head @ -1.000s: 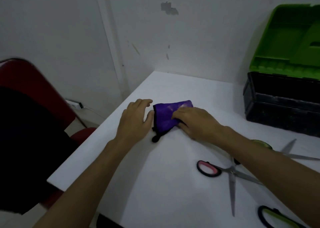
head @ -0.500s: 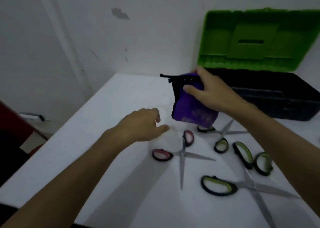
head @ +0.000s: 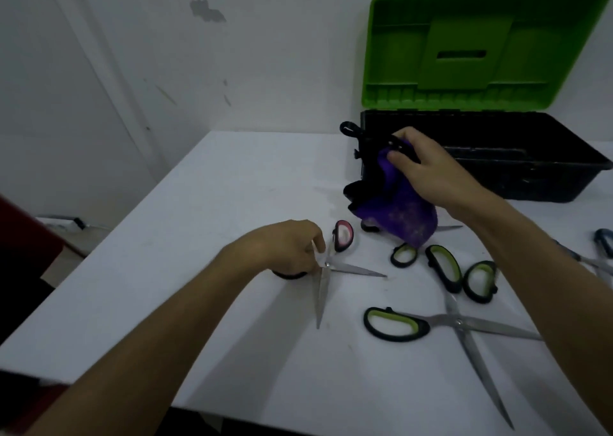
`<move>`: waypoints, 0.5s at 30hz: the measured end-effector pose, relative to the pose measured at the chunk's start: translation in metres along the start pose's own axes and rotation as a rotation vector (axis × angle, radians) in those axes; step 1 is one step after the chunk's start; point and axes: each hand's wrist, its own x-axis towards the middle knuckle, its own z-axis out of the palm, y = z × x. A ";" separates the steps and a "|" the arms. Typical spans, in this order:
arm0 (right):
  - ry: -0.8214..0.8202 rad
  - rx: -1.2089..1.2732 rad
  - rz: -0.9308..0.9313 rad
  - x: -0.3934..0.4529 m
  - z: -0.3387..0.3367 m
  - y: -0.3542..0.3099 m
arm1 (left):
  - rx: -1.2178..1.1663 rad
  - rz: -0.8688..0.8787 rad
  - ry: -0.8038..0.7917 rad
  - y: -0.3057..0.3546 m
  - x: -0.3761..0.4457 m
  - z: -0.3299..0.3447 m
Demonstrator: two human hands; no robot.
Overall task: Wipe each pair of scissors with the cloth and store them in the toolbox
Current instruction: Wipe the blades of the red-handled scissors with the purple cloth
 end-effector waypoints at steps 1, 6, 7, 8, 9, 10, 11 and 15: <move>0.010 0.012 0.019 0.002 -0.003 -0.003 | -0.087 0.014 0.003 -0.003 -0.002 -0.004; 0.022 0.040 -0.030 0.000 -0.020 -0.022 | -0.632 0.008 0.150 -0.026 -0.014 -0.018; -0.006 0.075 -0.036 0.006 -0.018 -0.023 | -0.690 0.000 0.202 -0.030 -0.015 -0.021; -0.022 0.118 -0.015 0.008 -0.015 -0.026 | -0.734 -0.002 0.257 -0.031 -0.015 -0.023; -0.027 0.142 0.013 0.012 -0.011 -0.030 | -0.762 0.005 0.311 -0.031 -0.014 -0.025; -0.007 0.108 0.013 0.018 -0.007 -0.028 | -0.786 0.019 0.360 -0.028 -0.013 -0.028; -0.008 0.042 -0.014 0.020 -0.004 -0.030 | -0.808 0.036 0.404 -0.025 -0.012 -0.030; -0.043 -0.232 -0.232 0.000 0.013 -0.036 | -0.865 0.063 0.563 -0.010 -0.001 -0.036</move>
